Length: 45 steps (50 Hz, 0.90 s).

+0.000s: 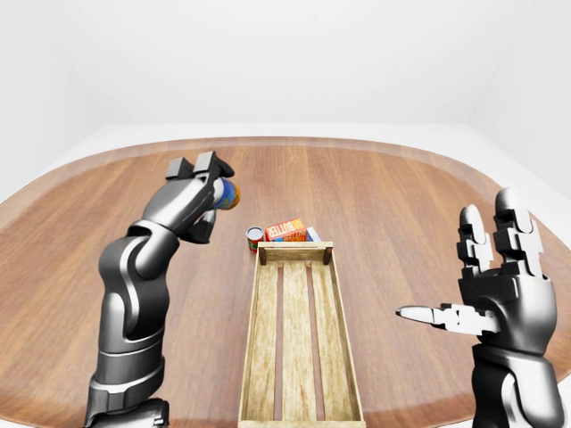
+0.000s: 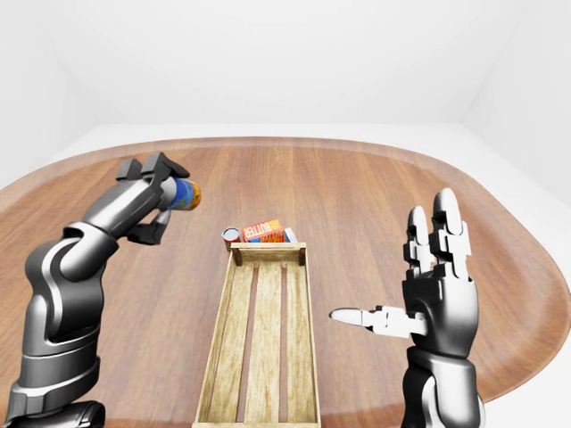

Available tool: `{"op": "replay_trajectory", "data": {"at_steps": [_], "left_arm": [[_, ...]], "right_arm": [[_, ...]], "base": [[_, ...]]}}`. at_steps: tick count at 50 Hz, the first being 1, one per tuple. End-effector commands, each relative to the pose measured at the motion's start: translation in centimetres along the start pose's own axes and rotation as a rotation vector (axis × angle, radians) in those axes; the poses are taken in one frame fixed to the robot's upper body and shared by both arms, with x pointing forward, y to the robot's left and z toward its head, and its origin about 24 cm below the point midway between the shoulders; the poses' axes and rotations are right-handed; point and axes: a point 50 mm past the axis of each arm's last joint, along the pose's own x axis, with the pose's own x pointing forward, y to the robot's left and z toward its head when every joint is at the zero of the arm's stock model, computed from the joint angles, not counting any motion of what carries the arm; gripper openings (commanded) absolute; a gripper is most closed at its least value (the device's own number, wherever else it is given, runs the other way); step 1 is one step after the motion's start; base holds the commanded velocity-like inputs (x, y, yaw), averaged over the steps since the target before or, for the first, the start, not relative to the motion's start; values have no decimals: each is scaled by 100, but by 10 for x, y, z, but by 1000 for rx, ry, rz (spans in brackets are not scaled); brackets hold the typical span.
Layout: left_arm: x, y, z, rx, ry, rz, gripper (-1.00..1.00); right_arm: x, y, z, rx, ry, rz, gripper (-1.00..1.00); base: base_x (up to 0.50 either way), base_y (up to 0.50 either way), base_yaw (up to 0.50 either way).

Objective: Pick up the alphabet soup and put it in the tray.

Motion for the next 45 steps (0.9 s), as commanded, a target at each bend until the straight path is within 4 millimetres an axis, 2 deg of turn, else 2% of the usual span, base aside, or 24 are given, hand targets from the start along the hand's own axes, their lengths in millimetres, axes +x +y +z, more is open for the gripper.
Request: {"op": "replay_trajectory", "data": {"at_steps": [1, 4, 9, 15, 27, 31, 38, 45], "left_arm": [[-8, 13, 43, 52, -128, 109, -100], [-5, 12, 50, 51, -140, 115, -100], [-2, -12, 53, 43, -118, 41, -100], [1, -29, 60, 54, -146, -18, -100], [12, -58, 67, 103, -161, -128, -100], [13, -73, 73, 128, -169, -184, -100], [15, -90, 83, 157, -190, -238, -100], [14, -106, 86, 169, -192, -297, -100]], "right_arm": [[-1, -1, 3, 0, -9, -2, 100], [-1, -2, 3, 1, -10, -5, 100], [-1, -2, 3, 1, -11, -5, 100], [-2, -2, 4, 1, -12, -6, 100], [-2, -3, 5, 0, -18, -10, 100], [-1, -4, 5, 1, -19, -14, 100], [-1, -4, 4, 2, -18, -12, 100], [-1, -5, 3, 4, -15, -15, 100]], "base": [[0, 0, 0], [0, 0, 0], [0, 0, 0], [0, 0, 0], [0, 0, 0], [0, 0, 0], [0, 0, 0], [0, 0, 0]]}}
